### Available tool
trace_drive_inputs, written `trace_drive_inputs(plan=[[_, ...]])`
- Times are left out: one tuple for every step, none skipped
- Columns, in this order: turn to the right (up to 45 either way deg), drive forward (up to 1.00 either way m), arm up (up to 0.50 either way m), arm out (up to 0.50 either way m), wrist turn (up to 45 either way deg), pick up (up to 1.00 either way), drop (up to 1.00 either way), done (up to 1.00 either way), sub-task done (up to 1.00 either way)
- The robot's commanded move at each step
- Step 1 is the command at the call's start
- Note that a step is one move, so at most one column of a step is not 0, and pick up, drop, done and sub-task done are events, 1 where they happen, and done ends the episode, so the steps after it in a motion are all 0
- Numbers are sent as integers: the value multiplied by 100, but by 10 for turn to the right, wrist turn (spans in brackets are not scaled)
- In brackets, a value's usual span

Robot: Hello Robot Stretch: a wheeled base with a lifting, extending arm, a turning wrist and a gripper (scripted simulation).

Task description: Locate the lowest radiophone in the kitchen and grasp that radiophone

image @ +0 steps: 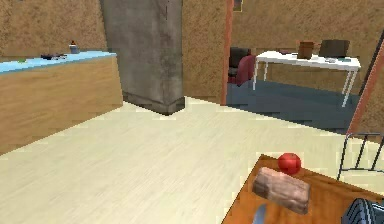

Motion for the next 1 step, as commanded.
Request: trace_drive_inputs(plan=[[-150, 0, 0, 0, 0, 0, 0, 0, 0]])
